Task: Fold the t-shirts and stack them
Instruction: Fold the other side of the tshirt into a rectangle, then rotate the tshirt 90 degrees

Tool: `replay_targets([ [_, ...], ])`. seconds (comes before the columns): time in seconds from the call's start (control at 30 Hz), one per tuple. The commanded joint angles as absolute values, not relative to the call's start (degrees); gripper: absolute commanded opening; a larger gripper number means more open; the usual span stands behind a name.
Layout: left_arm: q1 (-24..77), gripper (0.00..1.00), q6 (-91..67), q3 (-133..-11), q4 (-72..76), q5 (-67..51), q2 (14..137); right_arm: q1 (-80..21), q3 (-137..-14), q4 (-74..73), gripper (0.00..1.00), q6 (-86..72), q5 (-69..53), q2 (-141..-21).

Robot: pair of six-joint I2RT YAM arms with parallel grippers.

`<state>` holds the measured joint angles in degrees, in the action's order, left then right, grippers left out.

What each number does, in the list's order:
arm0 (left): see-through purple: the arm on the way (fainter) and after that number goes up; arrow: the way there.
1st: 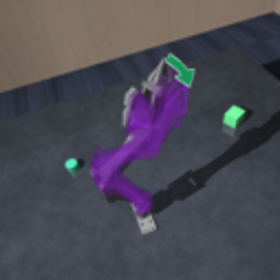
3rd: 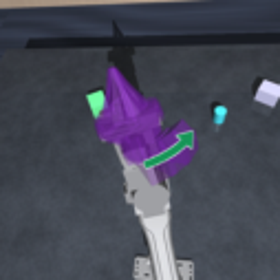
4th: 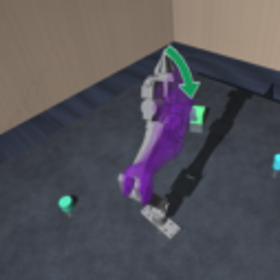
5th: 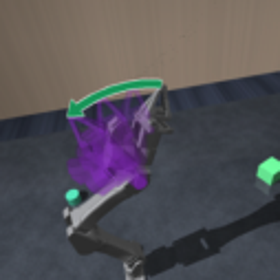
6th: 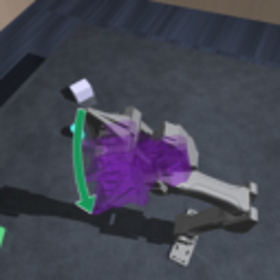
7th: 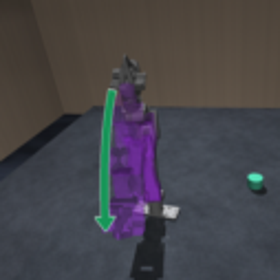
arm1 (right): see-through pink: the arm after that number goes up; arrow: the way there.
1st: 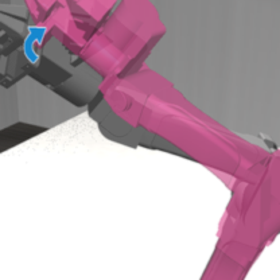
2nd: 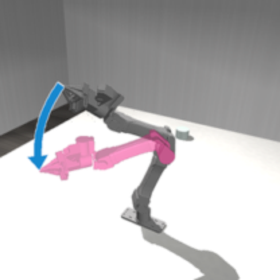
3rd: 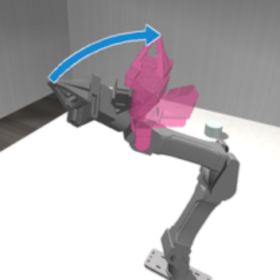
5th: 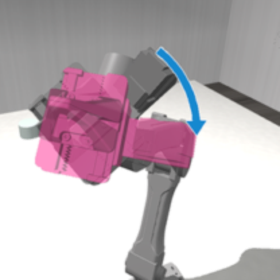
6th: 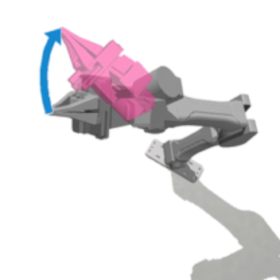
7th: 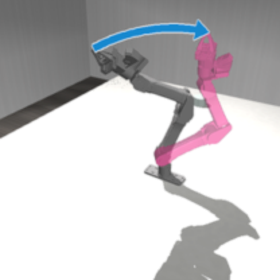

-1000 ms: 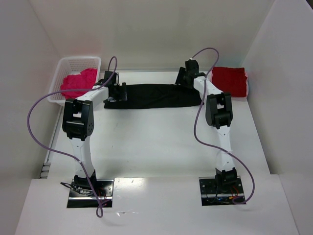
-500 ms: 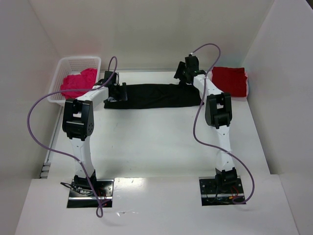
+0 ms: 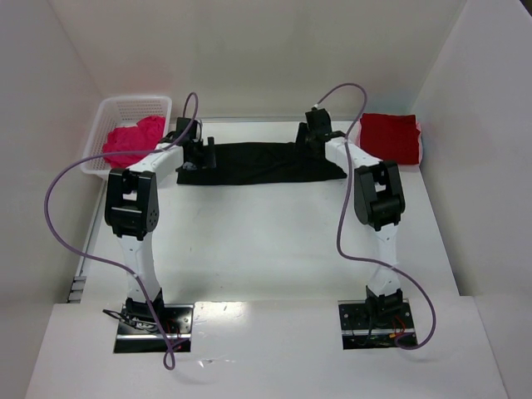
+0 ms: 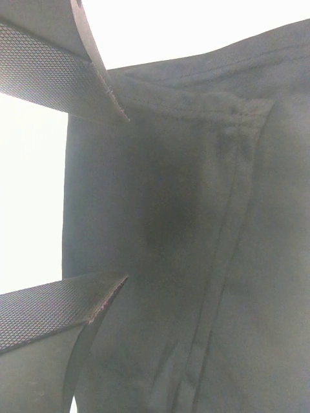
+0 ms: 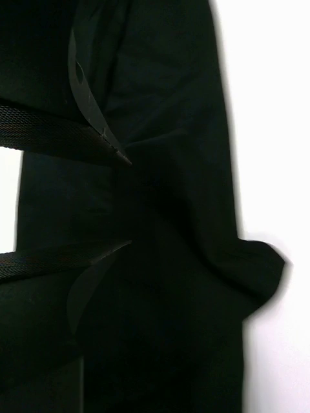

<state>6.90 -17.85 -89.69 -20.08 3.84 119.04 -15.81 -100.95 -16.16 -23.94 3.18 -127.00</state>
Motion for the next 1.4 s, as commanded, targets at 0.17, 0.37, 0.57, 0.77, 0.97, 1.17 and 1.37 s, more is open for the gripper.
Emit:
replay_targets([
  [0.17, 7.12, 1.00, -9.52, -93.17, -19.96, 1.68, 117.43, -18.11, -95.98, -20.04, 0.53, -23.55, 9.49, -121.47],
  [0.37, 7.73, 1.00, 4.62, -93.16, -18.63, -3.13, 118.12, -18.11, -94.13, -21.70, 0.54, -24.61, 11.51, -119.71],
  [0.57, 8.88, 1.00, 14.58, -96.41, -20.39, -3.51, 121.90, -18.11, -90.71, -22.24, 0.54, -26.28, 10.28, -118.04],
  [0.77, 8.35, 1.00, 24.95, -101.94, -22.40, -9.49, 124.45, -17.58, -89.56, -21.53, 0.56, -26.28, 8.36, -116.99],
  [0.97, 6.24, 1.00, 29.08, -114.25, -28.56, -19.06, 130.34, -15.56, -90.08, -21.53, 0.58, -26.28, 7.74, -116.98],
  [1.17, 6.24, 1.00, 31.55, -115.58, -31.29, -21.71, 132.80, -15.03, -90.09, -22.58, 0.58, -25.75, 7.73, -116.98],
  [1.37, 6.24, 1.00, 35.41, -110.50, -33.40, -23.12, 132.28, -15.03, -90.62, -22.59, 0.58, -26.80, 6.59, -118.12],
])
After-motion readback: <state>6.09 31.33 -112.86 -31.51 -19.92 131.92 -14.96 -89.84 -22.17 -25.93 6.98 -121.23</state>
